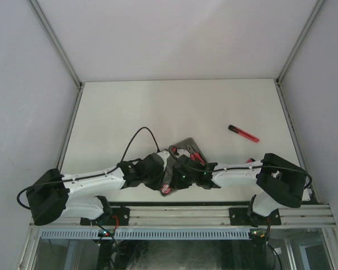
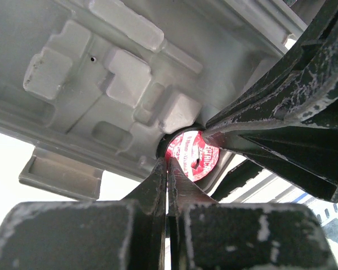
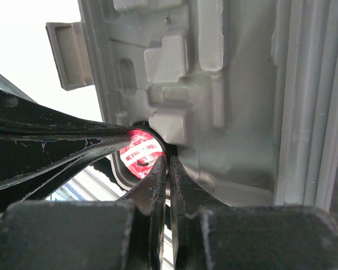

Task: Sort the tools into containers
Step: Adjust the engineering item in the storage box.

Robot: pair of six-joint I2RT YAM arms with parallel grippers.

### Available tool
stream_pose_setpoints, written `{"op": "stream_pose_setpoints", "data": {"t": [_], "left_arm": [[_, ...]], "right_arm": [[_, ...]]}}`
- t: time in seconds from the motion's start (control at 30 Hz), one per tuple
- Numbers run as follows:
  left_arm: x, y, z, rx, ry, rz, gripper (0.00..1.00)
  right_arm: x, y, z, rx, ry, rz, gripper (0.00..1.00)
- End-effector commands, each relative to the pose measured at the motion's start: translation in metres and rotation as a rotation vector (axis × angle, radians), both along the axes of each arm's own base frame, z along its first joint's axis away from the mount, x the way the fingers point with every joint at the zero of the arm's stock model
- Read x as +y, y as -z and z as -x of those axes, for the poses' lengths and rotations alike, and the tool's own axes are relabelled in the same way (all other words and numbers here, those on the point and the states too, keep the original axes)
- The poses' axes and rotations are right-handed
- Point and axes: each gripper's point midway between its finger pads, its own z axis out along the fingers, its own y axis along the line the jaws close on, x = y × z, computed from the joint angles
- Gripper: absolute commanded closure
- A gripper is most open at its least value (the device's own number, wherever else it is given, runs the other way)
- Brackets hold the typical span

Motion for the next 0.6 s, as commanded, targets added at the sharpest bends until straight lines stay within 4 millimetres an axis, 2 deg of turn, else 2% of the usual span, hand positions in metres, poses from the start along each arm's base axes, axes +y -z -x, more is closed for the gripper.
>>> {"op": "stream_pose_setpoints", "data": {"t": [0.0, 0.43, 0.57], "left_arm": [[0.018, 0.023, 0.012, 0.067, -0.002, -0.095, 1.00], [0.034, 0.051, 0.034, 0.180, 0.038, -0.183, 1.00], [0.035, 0.053, 0.036, 0.185, 0.031, -0.186, 1.00]], "right_arm": [[-0.005, 0.007, 0.002, 0.001, 0.005, 0.036, 0.99], [-0.005, 0.005, 0.001, -0.007, 0.015, 0.032, 0.99], [-0.004, 0.002, 0.000, -0.012, 0.015, 0.024, 0.99]]}}
